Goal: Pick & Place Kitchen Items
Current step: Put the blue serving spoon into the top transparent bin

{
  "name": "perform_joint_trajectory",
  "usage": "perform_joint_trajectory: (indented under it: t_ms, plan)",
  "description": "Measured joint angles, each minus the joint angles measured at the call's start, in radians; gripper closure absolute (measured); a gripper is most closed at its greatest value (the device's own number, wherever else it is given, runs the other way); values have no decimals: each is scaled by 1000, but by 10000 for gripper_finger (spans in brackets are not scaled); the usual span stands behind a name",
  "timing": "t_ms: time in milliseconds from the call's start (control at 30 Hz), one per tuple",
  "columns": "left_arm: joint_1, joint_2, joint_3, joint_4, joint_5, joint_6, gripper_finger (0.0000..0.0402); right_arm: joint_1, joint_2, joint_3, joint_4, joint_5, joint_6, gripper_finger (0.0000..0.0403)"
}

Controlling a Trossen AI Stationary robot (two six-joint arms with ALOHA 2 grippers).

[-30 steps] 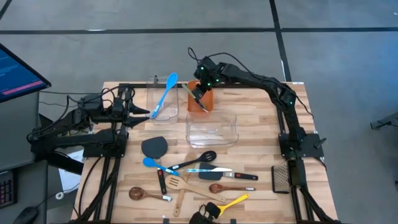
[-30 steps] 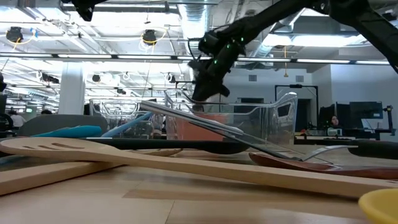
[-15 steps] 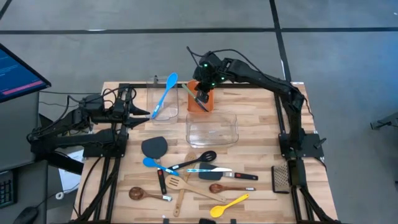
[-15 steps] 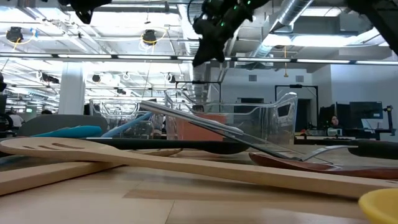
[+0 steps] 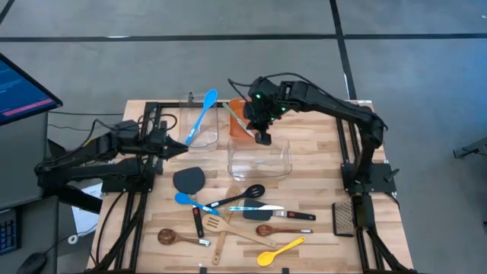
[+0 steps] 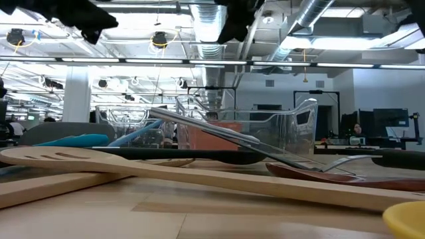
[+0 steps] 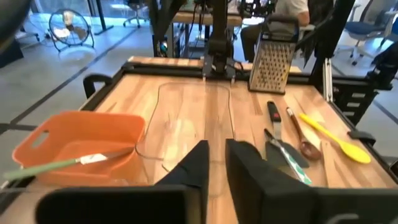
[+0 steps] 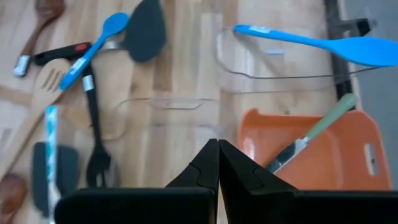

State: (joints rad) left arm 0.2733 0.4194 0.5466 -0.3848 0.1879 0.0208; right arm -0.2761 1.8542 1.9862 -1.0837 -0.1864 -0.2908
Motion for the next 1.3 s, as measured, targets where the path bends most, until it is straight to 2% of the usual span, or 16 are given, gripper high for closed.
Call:
perform_joint_trajectory:
  t_ms: [133, 267, 400, 667, 967, 1300]
  plan:
    - [0, 0, -32, 20, 0, 0, 398, 26, -32, 0, -36, 0, 0, 403]
    - [0, 0, -72, 87, 0, 0, 398, 41, -73, -24, -58, 0, 1, 403]
    - [0, 0, -98, 123, 0, 1, 400, 39, -158, -111, -45, 0, 30, 403]
    - [0, 0, -143, 232, 0, 48, 400, 31, -392, -460, 239, 0, 57, 403]
    - [0, 0, -146, 246, 0, 51, 400, 32, -649, -863, 557, 0, 181, 403]
    - [0, 0, -146, 254, 0, 50, 400, 72, -850, -1170, 852, 1, 311, 403]
